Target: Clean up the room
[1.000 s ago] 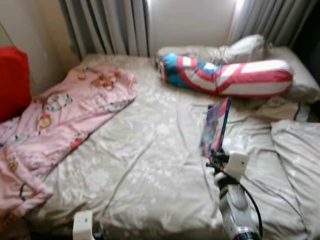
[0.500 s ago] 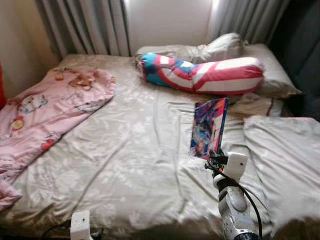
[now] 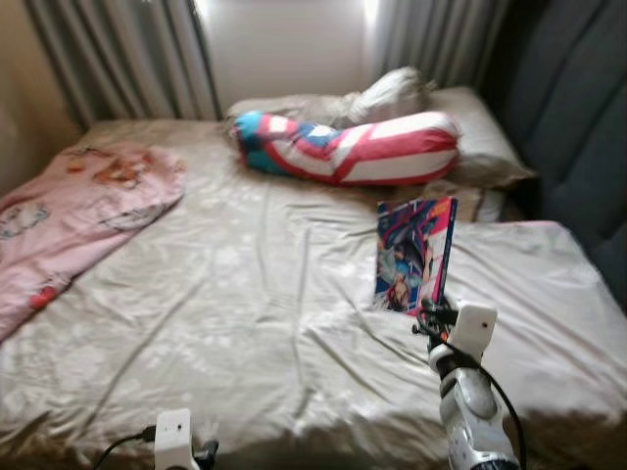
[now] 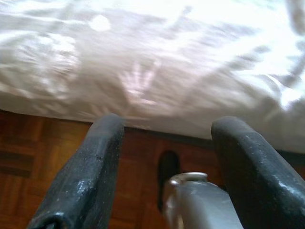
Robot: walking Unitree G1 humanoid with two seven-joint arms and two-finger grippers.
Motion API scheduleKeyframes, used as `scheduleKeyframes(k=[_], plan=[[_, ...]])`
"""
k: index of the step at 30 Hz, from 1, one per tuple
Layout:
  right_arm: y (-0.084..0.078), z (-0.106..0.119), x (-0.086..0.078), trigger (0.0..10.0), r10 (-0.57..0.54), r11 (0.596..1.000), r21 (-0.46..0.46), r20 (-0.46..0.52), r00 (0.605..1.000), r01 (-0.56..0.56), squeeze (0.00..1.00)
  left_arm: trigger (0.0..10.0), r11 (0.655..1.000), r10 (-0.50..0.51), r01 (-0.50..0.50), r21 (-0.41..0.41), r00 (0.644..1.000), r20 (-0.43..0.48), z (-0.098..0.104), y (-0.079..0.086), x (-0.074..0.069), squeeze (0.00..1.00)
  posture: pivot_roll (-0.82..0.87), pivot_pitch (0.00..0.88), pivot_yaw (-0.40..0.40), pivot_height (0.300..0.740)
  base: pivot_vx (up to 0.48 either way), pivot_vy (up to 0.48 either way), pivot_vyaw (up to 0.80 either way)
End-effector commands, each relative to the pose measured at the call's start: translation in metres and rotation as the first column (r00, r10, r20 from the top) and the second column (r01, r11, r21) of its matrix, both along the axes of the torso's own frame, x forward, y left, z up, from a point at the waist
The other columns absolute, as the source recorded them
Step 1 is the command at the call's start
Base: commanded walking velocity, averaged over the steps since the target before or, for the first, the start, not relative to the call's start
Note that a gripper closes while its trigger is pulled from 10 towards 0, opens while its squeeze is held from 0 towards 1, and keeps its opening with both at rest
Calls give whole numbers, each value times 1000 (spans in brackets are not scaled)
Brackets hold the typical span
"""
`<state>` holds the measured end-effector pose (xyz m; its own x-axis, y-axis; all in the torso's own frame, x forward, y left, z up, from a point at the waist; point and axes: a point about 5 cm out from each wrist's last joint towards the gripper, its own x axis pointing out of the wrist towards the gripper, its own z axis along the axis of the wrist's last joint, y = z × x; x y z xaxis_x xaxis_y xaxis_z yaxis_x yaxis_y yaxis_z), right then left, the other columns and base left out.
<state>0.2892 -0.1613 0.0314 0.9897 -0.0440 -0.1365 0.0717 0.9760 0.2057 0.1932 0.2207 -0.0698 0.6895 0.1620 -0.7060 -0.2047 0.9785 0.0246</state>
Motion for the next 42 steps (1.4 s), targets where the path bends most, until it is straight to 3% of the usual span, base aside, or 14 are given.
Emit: scheduleKeyframes(k=[1,25,42], plan=[[3,14,8,10000,7,1000,-1,66,998,-7,0,10000,1000,12,-12,4,1000,-24,-2,5,-5,0,-42,42,-40,740,0,0,0],[11,4,6,10000,72,997,-10,-4,997,-72,0,10000,1000,26,-27,-7,999,-46,-3,10,-9,0,-42,51,-41,740,0,0,0],[13,4,6,10000,91,996,-11,-9,996,-91,0,10000,999,33,-33,4,999,-35,-3,14,-11,0,-44,45,-43,740,281,0,0]])
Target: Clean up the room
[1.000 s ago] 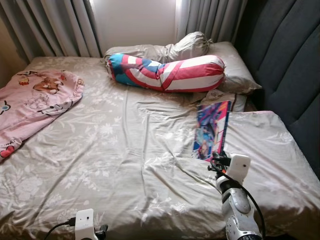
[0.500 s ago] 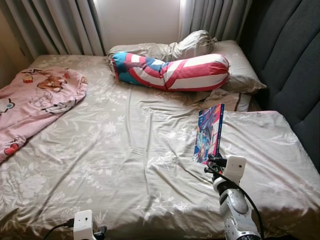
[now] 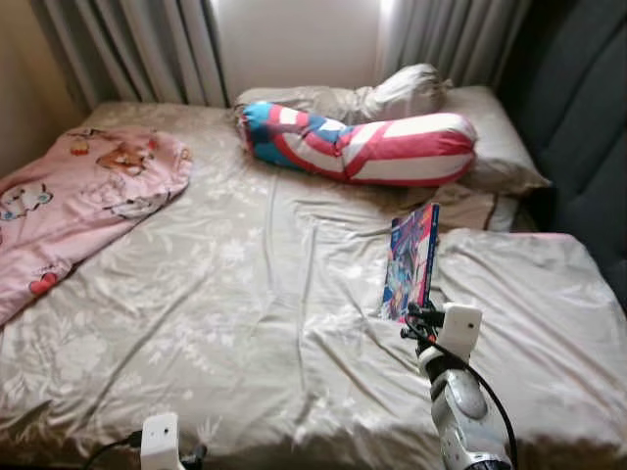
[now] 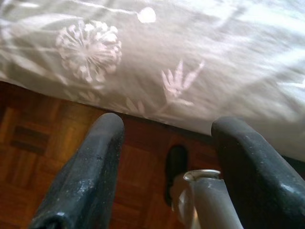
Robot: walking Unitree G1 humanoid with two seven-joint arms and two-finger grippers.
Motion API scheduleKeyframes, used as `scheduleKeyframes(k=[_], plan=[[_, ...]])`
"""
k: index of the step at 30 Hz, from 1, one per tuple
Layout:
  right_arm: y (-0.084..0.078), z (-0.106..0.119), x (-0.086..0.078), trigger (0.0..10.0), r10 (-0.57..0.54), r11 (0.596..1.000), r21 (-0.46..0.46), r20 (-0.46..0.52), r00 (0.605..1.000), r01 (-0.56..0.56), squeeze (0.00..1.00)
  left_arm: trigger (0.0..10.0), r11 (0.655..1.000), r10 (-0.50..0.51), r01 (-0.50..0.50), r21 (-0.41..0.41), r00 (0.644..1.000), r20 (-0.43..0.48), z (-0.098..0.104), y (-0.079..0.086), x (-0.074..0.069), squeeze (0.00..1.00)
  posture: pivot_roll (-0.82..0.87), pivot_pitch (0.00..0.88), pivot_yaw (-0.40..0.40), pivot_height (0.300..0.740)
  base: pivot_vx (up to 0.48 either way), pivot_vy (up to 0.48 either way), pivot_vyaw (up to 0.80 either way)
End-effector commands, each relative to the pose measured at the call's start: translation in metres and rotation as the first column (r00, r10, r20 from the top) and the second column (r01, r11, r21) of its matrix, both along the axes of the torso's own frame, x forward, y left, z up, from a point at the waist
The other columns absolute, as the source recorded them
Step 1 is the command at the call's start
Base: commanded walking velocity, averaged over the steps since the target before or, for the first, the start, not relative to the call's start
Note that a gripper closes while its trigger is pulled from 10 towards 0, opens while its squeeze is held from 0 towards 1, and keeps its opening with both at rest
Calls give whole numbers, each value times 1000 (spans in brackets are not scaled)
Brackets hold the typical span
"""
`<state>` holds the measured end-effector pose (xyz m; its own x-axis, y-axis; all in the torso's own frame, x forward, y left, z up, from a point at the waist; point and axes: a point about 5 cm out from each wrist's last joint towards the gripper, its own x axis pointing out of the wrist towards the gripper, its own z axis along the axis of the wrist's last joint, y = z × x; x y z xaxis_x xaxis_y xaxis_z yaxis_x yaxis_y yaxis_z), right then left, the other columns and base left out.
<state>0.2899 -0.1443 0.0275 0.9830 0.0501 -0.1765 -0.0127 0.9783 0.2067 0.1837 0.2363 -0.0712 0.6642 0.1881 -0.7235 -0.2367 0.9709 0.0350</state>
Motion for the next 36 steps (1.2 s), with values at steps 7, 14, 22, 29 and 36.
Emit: scheduleKeyframes(k=[7,14,22,29,36], plan=[[-4,6,4,10000,-6,1000,-16,23,1000,6,0,10000,1000,-7,7,-4,1000,-7,-2,-4,-1,0,-42,37,-44,740,249,0,0],[-2,4,3,10000,5,1000,-12,13,1000,-5,0,10000,1000,-6,6,-4,1000,-7,-1,-4,0,0,-42,33,-43,740,0,0,0],[5,3,2,10000,66,997,25,16,998,-67,0,10000,1000,-12,12,-3,999,29,2,-2,5,0,-48,45,-42,740,0,0,0],[18,5,-2,10000,157,987,18,28,987,-157,0,10000,999,-32,28,22,976,214,27,6,35,0,-55,58,-36,740,0,0,0],[23,2,-5,10000,223,974,29,7,975,-224,0,10000,993,-104,59,104,854,510,69,10,64,0,-56,72,-38,740,0,0,0]])
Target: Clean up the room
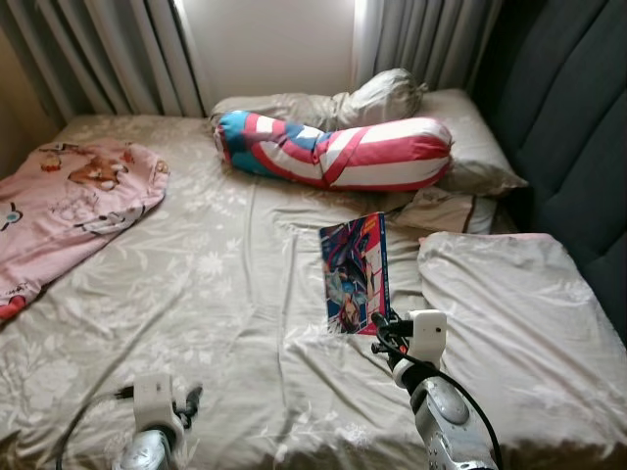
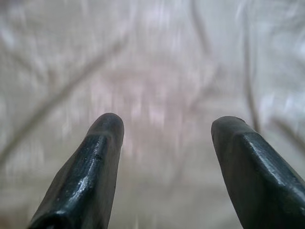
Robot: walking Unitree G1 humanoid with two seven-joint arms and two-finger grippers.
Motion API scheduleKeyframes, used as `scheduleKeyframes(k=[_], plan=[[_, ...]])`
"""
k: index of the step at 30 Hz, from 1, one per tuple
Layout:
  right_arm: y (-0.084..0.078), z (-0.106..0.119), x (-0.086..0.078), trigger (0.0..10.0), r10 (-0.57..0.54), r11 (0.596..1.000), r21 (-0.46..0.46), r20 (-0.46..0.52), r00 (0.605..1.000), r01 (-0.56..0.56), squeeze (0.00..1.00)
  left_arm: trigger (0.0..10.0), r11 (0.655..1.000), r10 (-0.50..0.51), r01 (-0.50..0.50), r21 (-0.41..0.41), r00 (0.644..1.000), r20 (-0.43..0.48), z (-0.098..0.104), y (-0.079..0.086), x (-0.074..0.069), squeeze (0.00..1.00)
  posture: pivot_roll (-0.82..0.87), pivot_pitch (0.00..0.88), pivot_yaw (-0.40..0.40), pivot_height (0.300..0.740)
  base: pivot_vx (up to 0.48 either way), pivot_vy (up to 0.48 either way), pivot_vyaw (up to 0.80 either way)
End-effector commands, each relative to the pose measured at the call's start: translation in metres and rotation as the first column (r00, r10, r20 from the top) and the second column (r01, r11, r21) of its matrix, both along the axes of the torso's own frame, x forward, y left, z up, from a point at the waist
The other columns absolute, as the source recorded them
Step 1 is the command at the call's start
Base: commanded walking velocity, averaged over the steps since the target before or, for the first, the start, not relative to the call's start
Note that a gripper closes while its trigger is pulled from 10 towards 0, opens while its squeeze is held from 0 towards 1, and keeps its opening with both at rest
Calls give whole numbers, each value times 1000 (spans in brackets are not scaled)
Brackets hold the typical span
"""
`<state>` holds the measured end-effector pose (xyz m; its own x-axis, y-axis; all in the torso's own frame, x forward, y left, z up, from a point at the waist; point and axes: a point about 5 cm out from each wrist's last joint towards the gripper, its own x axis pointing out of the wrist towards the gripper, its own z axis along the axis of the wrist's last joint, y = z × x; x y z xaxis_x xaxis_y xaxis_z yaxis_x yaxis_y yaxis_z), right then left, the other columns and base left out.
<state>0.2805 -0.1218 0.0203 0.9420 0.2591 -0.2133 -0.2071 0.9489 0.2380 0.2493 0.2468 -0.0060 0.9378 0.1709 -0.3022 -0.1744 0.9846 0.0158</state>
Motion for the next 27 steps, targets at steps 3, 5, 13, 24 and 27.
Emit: scheduleKeyframes(k=[3,5,13,24,27], plan=[[3,8,1,10000,46,999,4,41,998,-46,0,10000,998,-55,52,24,990,131,14,-6,-4,0,-54,78,-43,740,0,0,0],[3,8,1,10000,46,999,2,41,998,-46,0,10000,998,-58,55,27,989,139,15,-7,-6,0,-53,78,-44,740,0,0,0],[-2,2,0,10000,14,999,-38,0,1000,-14,0,10000,998,-57,55,20,978,199,23,-18,-3,0,-57,63,-50,740,0,0,0],[-2,-3,-1,10000,20,998,-63,-29,999,-22,0,10000,997,-75,76,4,972,223,32,-27,6,0,-64,50,-48,695,0,0,0],[-1,-2,-1,10000,23,998,-60,-21,1000,-24,0,10000,997,-71,73,-1,972,225,33,-27,5,0,-62,49,-49,675,0,0,0]])
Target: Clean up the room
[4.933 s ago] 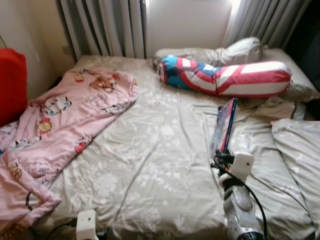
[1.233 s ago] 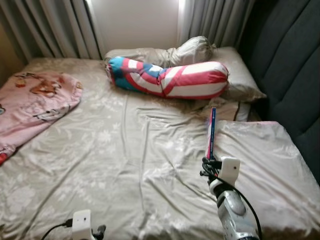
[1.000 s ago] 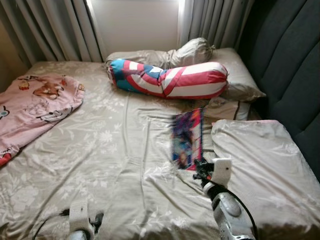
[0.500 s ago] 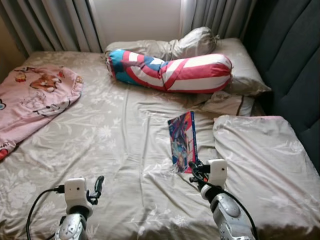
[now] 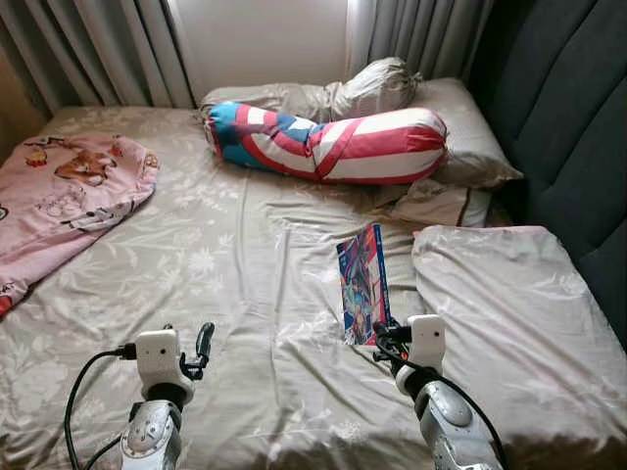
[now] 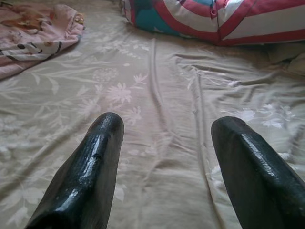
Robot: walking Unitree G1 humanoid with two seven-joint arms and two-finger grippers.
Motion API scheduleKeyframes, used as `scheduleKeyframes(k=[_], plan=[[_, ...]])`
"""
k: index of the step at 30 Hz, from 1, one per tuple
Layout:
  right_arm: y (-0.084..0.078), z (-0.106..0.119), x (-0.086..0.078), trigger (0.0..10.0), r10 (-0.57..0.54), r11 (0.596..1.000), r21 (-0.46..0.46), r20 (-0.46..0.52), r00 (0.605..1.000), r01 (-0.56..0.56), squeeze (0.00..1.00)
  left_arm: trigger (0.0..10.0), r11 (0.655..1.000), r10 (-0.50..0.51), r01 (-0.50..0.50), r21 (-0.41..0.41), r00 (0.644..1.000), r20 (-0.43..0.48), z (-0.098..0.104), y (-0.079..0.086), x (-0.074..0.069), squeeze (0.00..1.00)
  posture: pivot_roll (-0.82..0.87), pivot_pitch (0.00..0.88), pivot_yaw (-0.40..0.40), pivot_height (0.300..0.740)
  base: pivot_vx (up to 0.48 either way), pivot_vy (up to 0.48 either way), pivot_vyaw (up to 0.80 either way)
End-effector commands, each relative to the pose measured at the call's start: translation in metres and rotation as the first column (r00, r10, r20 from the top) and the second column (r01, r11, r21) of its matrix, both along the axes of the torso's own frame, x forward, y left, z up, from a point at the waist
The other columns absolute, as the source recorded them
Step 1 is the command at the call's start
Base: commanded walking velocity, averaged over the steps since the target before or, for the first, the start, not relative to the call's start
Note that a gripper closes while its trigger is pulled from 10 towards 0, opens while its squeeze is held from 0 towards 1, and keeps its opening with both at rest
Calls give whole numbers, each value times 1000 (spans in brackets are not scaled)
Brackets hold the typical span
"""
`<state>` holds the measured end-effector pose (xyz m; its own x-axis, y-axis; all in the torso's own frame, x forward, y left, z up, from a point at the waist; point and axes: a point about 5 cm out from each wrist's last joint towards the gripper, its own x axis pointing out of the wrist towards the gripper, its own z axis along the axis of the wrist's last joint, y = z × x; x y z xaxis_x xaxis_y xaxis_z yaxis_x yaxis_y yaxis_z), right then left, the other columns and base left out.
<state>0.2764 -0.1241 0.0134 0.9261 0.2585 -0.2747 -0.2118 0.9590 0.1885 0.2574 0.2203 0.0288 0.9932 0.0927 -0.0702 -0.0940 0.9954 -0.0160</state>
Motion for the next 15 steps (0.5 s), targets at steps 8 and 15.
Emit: scheduleKeyframes(k=[8,15], plan=[[2,7,3,10000,5,1000,21,41,999,-6,0,10000,1000,-1,1,-19,1000,6,4,-1,1,0,-59,61,-52,675,0,0,0],[4,5,3,10000,25,1000,-7,8,1000,-25,0,10000,1000,-3,3,-24,1000,12,7,0,3,0,-59,70,-52,671,0,0,0]])
